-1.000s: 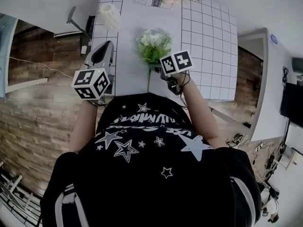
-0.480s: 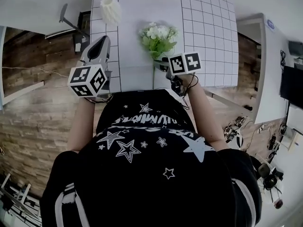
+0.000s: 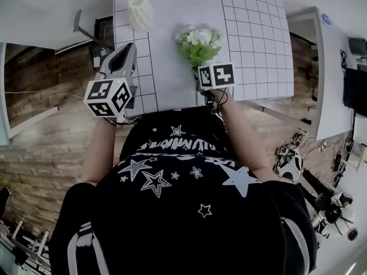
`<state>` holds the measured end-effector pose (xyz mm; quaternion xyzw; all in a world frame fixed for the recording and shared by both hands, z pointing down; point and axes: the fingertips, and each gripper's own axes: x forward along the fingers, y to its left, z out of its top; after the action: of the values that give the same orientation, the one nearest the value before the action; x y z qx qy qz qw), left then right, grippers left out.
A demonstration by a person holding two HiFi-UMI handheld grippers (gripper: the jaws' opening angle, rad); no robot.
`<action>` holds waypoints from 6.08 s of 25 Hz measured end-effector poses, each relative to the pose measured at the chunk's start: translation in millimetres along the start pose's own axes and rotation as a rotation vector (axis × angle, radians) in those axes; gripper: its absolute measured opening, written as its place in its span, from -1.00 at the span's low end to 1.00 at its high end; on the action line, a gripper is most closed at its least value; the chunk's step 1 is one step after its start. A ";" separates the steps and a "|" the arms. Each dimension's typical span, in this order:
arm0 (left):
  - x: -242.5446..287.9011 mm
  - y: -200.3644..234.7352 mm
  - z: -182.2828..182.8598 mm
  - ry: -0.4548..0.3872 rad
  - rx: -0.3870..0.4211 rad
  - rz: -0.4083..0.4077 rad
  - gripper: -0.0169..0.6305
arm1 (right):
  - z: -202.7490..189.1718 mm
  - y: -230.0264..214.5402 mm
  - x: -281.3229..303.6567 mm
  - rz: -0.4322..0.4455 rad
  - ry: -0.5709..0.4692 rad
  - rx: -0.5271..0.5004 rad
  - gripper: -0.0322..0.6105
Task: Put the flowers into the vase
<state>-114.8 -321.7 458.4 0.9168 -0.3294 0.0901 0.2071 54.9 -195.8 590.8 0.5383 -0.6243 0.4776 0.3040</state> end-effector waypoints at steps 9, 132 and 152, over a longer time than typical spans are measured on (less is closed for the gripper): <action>-4.0 13.2 10.1 -0.055 -0.024 -0.026 -0.92 | 18.5 11.4 -14.2 0.150 -0.051 -0.024 -0.73; -3.3 9.6 18.7 -0.183 0.241 0.093 0.11 | 137.7 77.6 -142.0 0.475 -0.770 -0.384 -0.53; -47.4 -151.4 -12.0 -0.268 0.173 0.195 -0.85 | 35.0 -17.1 -224.7 0.577 -0.829 -0.361 -0.79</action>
<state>-54.4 -184.0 406.4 0.8987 -0.4323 0.0149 0.0721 129.1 -141.8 382.0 0.4274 -0.8868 0.1740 -0.0239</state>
